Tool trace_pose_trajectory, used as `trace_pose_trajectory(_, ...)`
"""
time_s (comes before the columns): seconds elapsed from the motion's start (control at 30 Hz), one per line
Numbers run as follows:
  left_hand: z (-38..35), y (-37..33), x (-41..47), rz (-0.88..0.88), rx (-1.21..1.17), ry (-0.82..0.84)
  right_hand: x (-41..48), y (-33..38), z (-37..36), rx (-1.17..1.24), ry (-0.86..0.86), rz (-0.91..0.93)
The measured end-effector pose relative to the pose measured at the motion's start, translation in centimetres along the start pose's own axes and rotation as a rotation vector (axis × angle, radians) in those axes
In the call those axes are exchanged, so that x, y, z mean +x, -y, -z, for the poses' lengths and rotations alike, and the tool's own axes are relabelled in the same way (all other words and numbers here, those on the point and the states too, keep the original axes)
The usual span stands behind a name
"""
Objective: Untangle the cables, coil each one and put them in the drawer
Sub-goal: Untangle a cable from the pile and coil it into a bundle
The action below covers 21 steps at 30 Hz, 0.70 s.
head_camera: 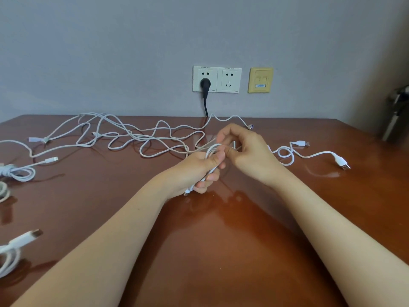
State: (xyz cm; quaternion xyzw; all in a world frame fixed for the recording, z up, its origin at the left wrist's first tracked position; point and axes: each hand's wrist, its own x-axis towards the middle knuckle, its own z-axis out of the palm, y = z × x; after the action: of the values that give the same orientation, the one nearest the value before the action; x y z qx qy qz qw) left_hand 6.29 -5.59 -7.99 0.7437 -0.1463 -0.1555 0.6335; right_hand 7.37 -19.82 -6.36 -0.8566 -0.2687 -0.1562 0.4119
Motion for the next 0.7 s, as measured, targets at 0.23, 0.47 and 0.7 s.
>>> trace_pose_trajectory(0.23, 0.1, -0.2, 0.1, 0.022, -0.119, -0.066, 0.3, -0.8, -0.2, -0.161, -0.032, 0.028)
trace_pose_trajectory(0.47, 0.9, -0.7, 0.3, 0.125, -0.193, -0.169, 0.1, -1.6, 0.4, -0.332, 0.036, 0.076)
trace_pose_trajectory(0.7, 0.8, -0.8, 0.5, 0.344, -0.129, -0.129, 0.6, -1.8, 0.0, -0.363, -0.047, 0.325)
